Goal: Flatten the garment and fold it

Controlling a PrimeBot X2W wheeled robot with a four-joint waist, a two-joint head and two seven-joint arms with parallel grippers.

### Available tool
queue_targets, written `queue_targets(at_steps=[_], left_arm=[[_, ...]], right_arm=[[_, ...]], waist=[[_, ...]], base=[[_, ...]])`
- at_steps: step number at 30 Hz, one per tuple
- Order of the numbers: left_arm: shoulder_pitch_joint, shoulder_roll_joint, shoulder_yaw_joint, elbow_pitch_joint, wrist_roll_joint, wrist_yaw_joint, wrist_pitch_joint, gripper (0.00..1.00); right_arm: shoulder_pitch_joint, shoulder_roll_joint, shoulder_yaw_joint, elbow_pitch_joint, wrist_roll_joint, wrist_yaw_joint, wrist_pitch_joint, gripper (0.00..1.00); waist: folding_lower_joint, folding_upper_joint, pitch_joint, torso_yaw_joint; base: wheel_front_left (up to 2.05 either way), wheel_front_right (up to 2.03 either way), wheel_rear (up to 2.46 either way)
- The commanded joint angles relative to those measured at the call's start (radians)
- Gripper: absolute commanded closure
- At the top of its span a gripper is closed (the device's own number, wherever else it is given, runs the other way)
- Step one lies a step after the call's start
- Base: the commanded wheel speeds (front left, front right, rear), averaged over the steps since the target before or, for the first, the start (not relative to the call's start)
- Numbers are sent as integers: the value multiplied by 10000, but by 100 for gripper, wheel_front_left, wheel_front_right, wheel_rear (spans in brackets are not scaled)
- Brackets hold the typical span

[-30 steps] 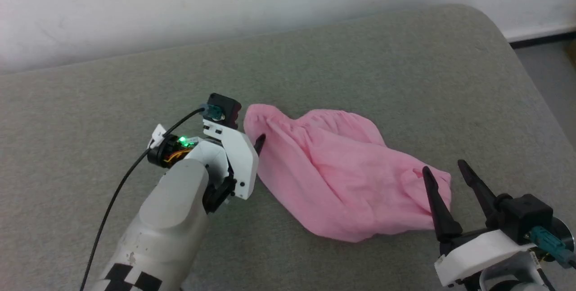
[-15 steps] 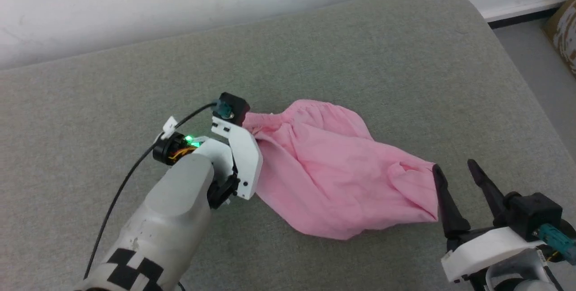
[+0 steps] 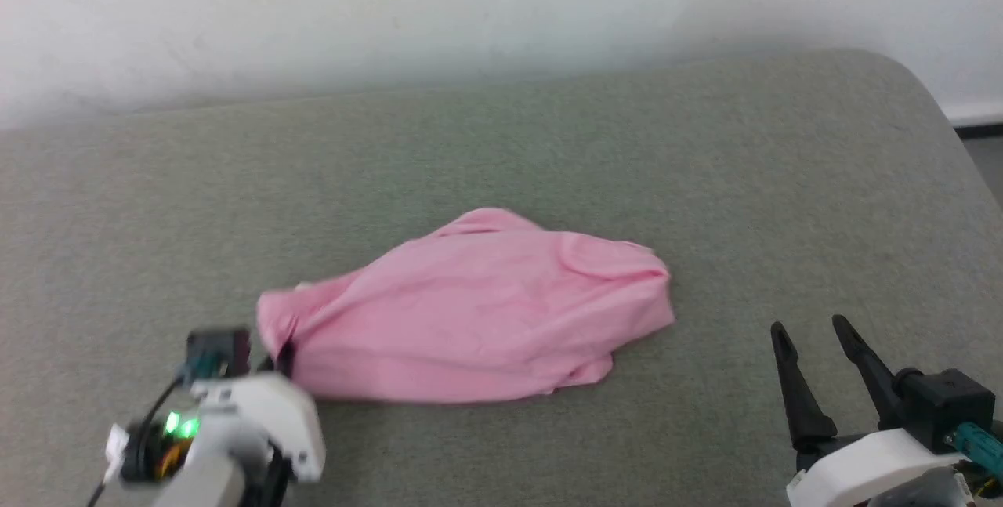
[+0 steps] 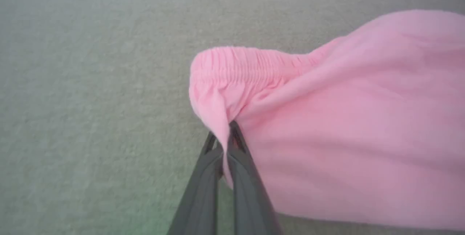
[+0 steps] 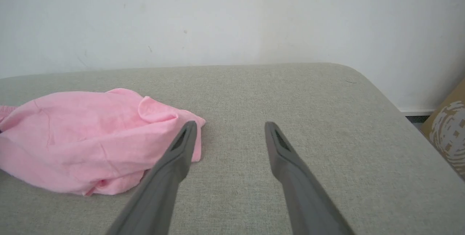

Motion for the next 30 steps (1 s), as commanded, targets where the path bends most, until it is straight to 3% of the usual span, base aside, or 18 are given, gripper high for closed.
queue_targets(at_steps=[1,6,9,10,11,20,26,30], left_arm=[[742,132,153,-514,-188,335,151,100],[3548,540,731,-3155,-822,1861,928,100],[4677,586,776,-4296,-1328,2063,1446,100],[4865,578,758,-4651,-1454,2039,1550,73],[4949,586,766,-4963,-1512,2032,1583,0],[3566,1392,728,-6870,-514,1800,1521,0],[1941,1613,-84,-7019,169,1052,2147,0],[849,1517,-1262,-6803,587,45,2968,0]], right_arm=[[122,22,6,-119,-64,-7,67,0],[211,22,-44,-390,-90,-7,200,0],[242,22,-35,-457,-75,-7,272,0],[258,22,-53,-478,-65,-7,292,0],[273,22,-78,-495,-55,-7,311,0],[288,22,-130,-727,-90,-7,538,0],[180,22,-4,-725,-43,-7,577,0],[96,22,-38,-729,-309,-7,567,0]], waist=[[1,0,-566,716],[1,0,-594,1081],[1,0,-614,1199],[1,0,-617,1246],[1,0,-634,1295],[1,0,-682,1335],[1,0,-580,1110],[1,0,-462,826]], base=[[0,0,0],[0,0,0],[0,0,0],[0,0,0],[0,0,0],[0,0,0],[0,0,0],[0,0,0]])
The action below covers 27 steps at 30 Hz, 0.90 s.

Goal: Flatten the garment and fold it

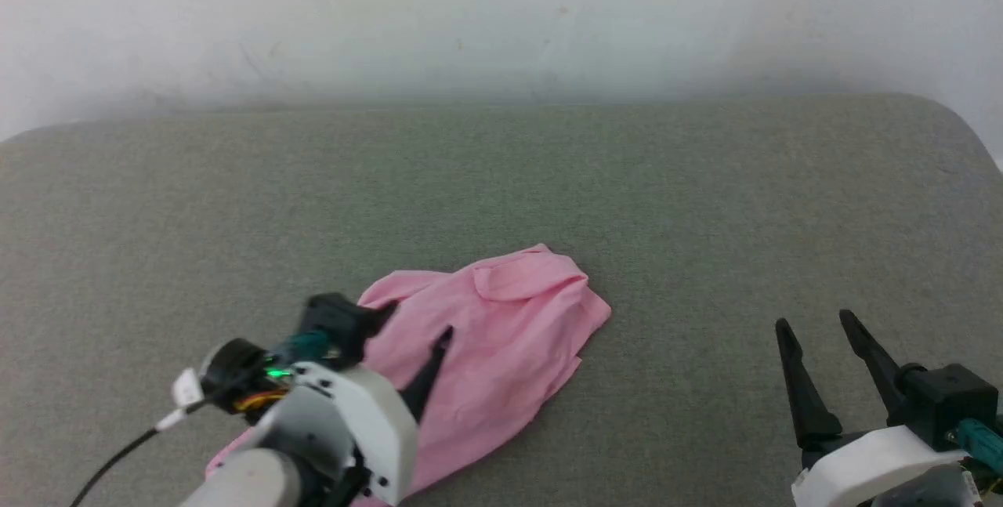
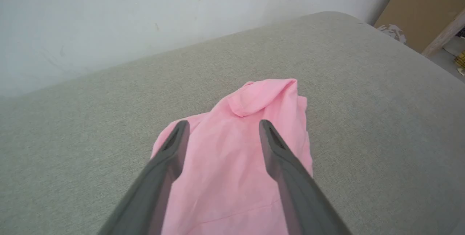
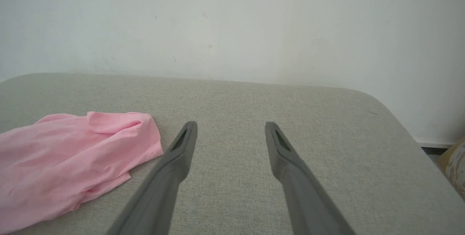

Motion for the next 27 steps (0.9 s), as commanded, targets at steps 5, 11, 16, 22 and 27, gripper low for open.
queue_targets(at_steps=[5,11,16,22,27], left_arm=[[-803,-312,-1390,472,397,-1139,946,0],[-1394,-729,-2626,1679,613,-2208,1703,0],[-1896,-885,-3333,2854,876,-2602,2032,0],[-2419,-730,-3882,4246,962,-2778,2779,0],[-2940,-804,-4237,4195,848,-2874,2389,100]], right_arm=[[-235,22,181,30,-107,-7,-20,0],[-431,22,358,86,-71,-7,-54,0],[-606,22,498,195,-99,-7,-73,0],[-699,22,492,334,-50,-7,-116,0],[-636,22,425,458,-13,-7,-91,0]], waist=[[0,0,304,-459],[0,0,624,-758],[0,0,865,-940],[0,0,934,-1021],[0,0,710,-964]], base=[[0,0,0],[0,0,0],[0,0,0],[0,0,0],[0,0,0]])
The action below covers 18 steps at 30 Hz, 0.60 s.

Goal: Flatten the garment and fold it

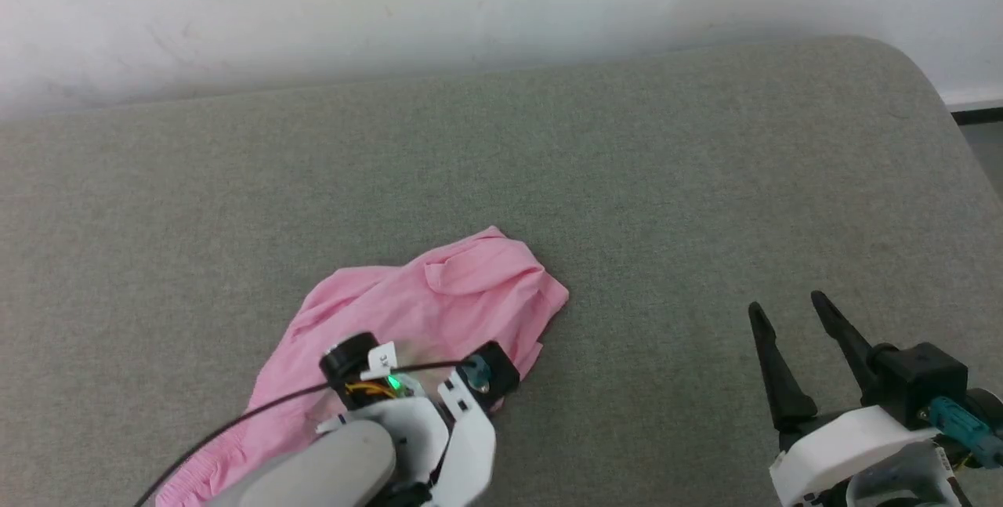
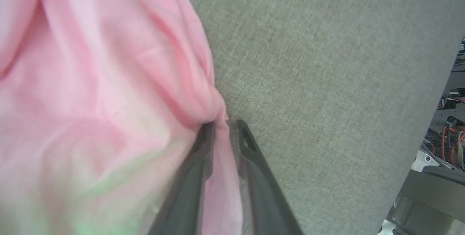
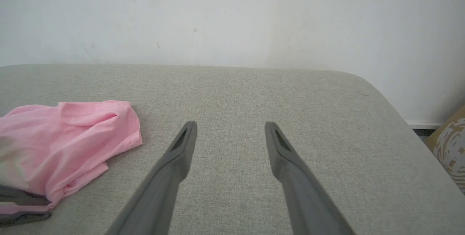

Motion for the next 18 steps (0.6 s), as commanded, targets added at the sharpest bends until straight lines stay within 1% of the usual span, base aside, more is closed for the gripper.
queue_targets(at_steps=[1,3,5,8,11,13,15,18], left_arm=[[-115,73,-92,114,65,-2,-93,100],[-432,89,-58,-278,258,-5,-429,100],[-692,114,224,-768,325,144,-801,100],[-991,196,994,-1544,271,711,-1435,100],[-889,337,1869,-1870,-136,1406,-1841,100],[-609,461,2475,-1680,-576,1880,-2032,100],[-263,591,3046,-1242,-1034,2259,-2289,100],[220,685,3771,-363,-1681,2568,-2804,100]], right_arm=[[-20,24,-22,18,22,-7,0,0],[2,24,-46,27,42,-7,24,0],[8,24,-48,2,53,-7,45,0],[46,24,-41,-41,83,-7,88,0],[77,24,11,-62,88,-7,144,0],[52,24,55,-71,117,-7,150,0],[5,24,121,-51,177,-7,156,0],[-55,24,149,2,248,-7,127,0]], waist=[[0,-1,-106,55],[0,-1,-194,101],[0,-1,-266,138],[0,-1,-343,184],[0,-1,-332,180],[0,-1,-272,149],[0,-1,-163,74],[0,-1,-11,22]], base=[[0,0,0],[0,0,0],[0,0,0],[0,0,0],[0,0,0],[0,0,0],[0,0,0],[0,0,0]])
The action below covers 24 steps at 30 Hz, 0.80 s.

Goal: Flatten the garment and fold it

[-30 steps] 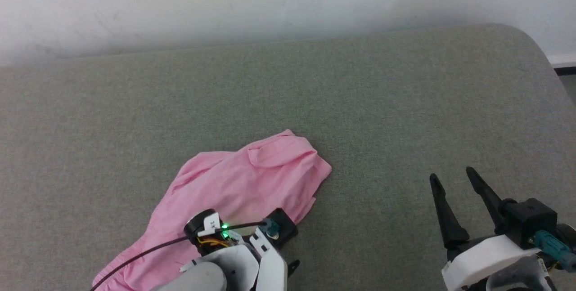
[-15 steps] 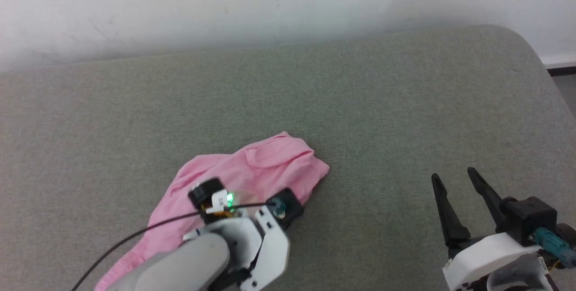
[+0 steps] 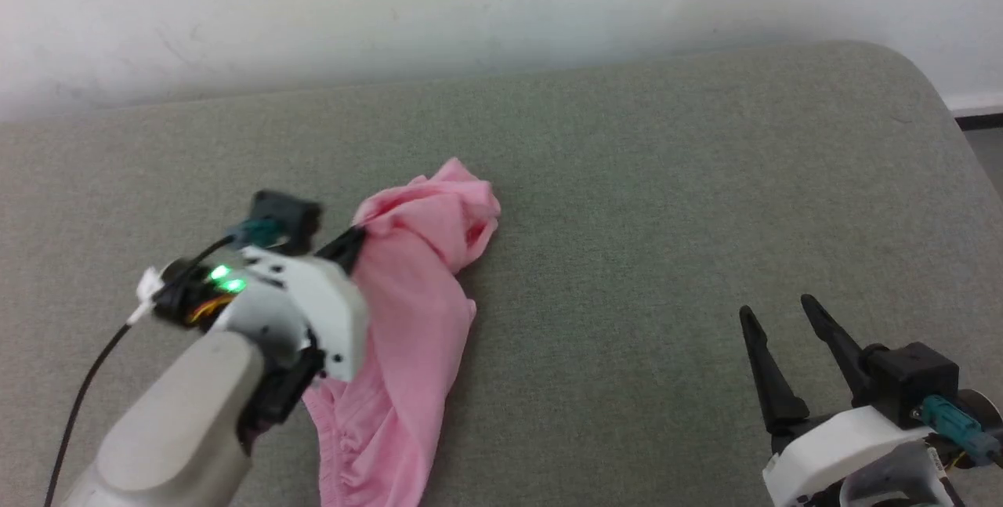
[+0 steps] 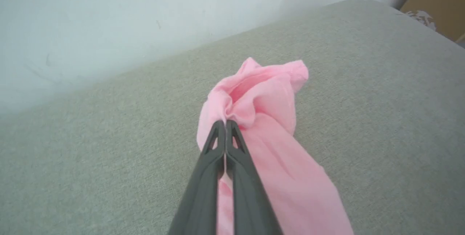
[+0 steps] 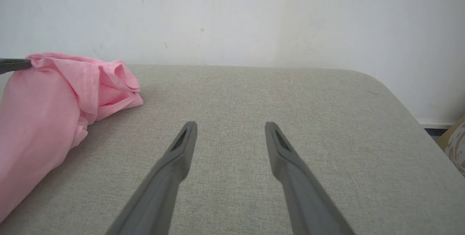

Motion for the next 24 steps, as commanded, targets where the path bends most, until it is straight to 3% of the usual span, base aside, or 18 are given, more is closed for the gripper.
queue_targets(at_steps=[1,2,3,5,8,16,20,24], left_arm=[[370,48,315,565,-364,58,-318,100],[483,9,465,845,-544,36,-518,100],[566,-1,540,1092,-620,12,-683,77],[727,-137,717,1471,-816,-5,-1081,0],[958,-409,989,1656,-963,48,-1949,0],[2411,-854,1632,1044,-788,854,-4642,0],[3392,-895,1692,526,-827,1294,-4834,0],[3844,-695,1268,233,-1071,1193,-3779,0]], right_arm=[[-86,20,-1,30,68,-7,-45,0],[-99,20,-6,51,70,-7,-52,0],[-118,20,-8,66,68,-7,-66,0],[-165,20,-15,107,74,-7,-94,0],[-200,20,-52,162,76,-7,-126,0],[-15,20,38,301,129,-7,-101,0],[167,20,44,252,122,-7,3,0],[318,20,119,159,151,-7,125,0]], waist=[[-1,0,170,-77],[-1,0,219,-82],[-1,0,265,-86],[-1,0,310,-77],[-1,0,285,2],[-1,0,-352,318],[-1,0,-688,558],[-1,0,-854,793]], base=[[0,0,0],[0,0,0],[0,0,0],[0,0,0],[0,0,0],[0,0,0],[0,0,0],[0,0,0]])
